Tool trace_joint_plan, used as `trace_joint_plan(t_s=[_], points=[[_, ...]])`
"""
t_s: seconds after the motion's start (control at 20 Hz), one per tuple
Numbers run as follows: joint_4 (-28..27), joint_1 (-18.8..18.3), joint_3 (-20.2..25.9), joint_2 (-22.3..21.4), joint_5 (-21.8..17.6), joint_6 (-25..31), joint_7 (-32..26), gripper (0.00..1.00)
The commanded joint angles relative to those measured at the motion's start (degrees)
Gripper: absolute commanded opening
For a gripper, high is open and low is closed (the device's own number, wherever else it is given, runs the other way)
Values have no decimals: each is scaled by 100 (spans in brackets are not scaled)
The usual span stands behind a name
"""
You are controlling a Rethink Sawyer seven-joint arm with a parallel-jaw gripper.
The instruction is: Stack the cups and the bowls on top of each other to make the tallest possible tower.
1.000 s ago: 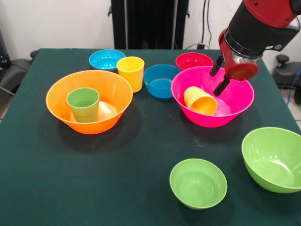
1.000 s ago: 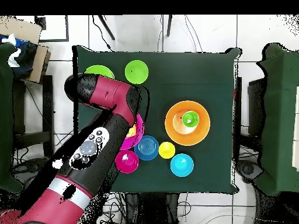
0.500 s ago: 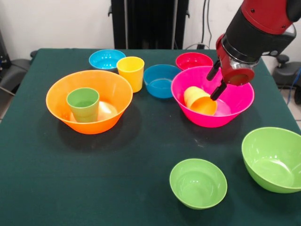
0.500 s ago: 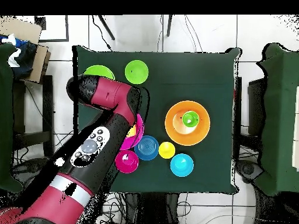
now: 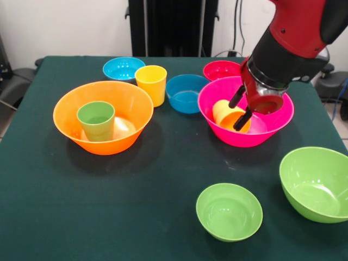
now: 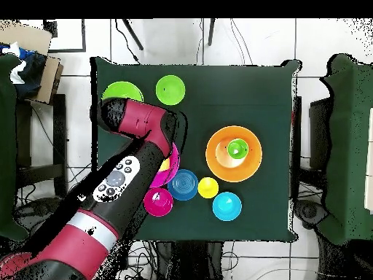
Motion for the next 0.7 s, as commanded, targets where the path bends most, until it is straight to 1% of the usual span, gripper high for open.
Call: trace_joint_plan(t_s=[0.05, 0.7], points=[[-329, -193, 662, 479, -111, -389, 753, 100], [-522, -215, 608, 569, -43, -228, 821, 100]])
